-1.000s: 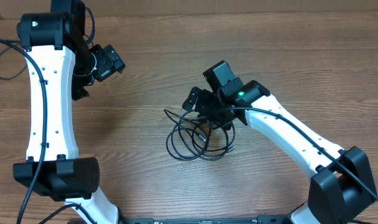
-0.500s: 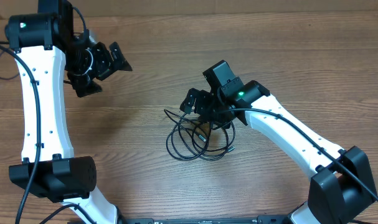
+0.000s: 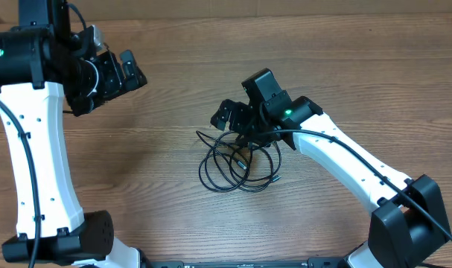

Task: Untangle cables

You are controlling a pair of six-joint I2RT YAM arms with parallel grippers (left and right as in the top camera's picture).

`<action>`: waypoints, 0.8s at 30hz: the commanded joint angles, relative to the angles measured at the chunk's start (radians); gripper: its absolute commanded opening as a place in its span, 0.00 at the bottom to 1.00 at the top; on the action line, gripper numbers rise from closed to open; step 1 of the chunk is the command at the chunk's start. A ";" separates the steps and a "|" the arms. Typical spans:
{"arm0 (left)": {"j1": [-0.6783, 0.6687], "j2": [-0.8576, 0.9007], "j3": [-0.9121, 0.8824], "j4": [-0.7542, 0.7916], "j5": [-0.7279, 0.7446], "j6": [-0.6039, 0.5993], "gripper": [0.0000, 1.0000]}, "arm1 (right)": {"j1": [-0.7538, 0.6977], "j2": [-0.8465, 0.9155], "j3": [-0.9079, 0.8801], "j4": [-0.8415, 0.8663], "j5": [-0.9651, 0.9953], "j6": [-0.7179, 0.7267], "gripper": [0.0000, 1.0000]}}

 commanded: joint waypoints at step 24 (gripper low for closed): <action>0.013 -0.102 0.042 0.010 -0.260 -0.079 1.00 | 0.005 0.003 -0.005 0.006 -0.076 -0.010 1.00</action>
